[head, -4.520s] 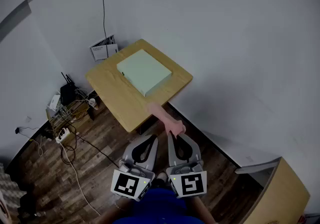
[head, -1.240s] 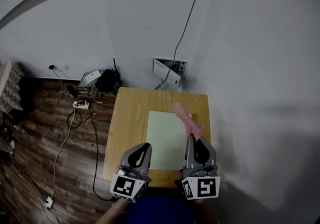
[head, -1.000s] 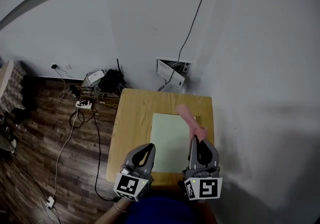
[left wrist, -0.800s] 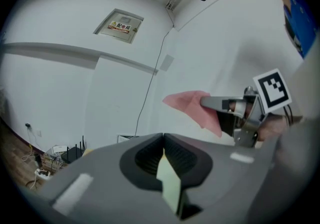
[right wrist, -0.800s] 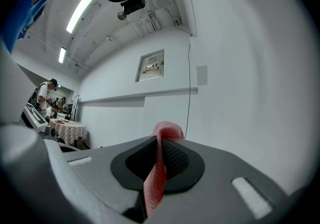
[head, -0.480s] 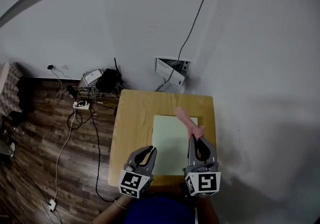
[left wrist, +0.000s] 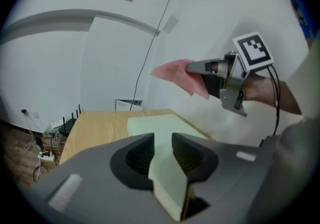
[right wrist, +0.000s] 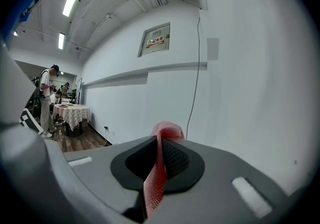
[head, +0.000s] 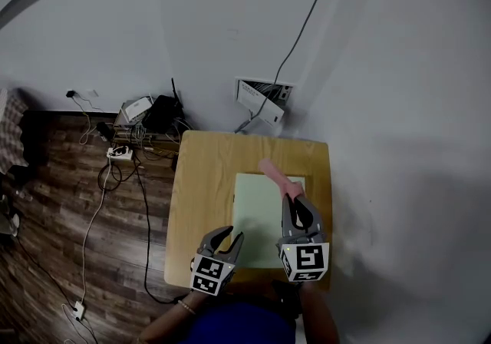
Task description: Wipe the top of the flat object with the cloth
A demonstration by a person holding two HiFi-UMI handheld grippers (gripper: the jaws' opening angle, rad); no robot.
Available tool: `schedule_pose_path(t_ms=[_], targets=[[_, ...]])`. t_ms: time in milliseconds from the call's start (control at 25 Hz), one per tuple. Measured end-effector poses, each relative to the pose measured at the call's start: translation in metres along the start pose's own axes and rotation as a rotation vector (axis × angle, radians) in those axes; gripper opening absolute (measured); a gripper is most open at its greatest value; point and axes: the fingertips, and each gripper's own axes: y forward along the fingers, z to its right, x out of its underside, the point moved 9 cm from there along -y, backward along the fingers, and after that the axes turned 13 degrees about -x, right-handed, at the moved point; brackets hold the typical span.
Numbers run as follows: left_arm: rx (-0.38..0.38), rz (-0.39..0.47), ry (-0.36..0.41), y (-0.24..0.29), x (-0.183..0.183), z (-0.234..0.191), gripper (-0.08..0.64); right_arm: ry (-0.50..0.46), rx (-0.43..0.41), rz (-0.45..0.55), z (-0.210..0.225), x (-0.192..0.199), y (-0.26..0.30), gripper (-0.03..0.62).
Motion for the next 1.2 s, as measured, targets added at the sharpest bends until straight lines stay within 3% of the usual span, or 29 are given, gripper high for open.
schedule_pose_path(t_ms=[280, 600, 960, 1200], targets=[[0.002, -0.097, 0.029, 0.029, 0.024, 0.0, 0.121, -0.009, -0.083, -0.081, 0.003, 0.027, 0.044, 0.017], [0.019, -0.155, 0.126, 0.042, 0.052, 0.01, 0.13, -0.026, -0.163, -0.2, -0.005, 0.059, 0.088, 0.016], [-0.006, -0.11, 0.221, 0.043, 0.064, 0.014, 0.133, -0.021, -0.223, -0.323, -0.012, 0.092, 0.128, 0.016], [-0.013, -0.104, 0.227, 0.042, 0.066, 0.015, 0.133, -0.081, -0.272, -0.41, -0.021, 0.109, 0.146, 0.017]])
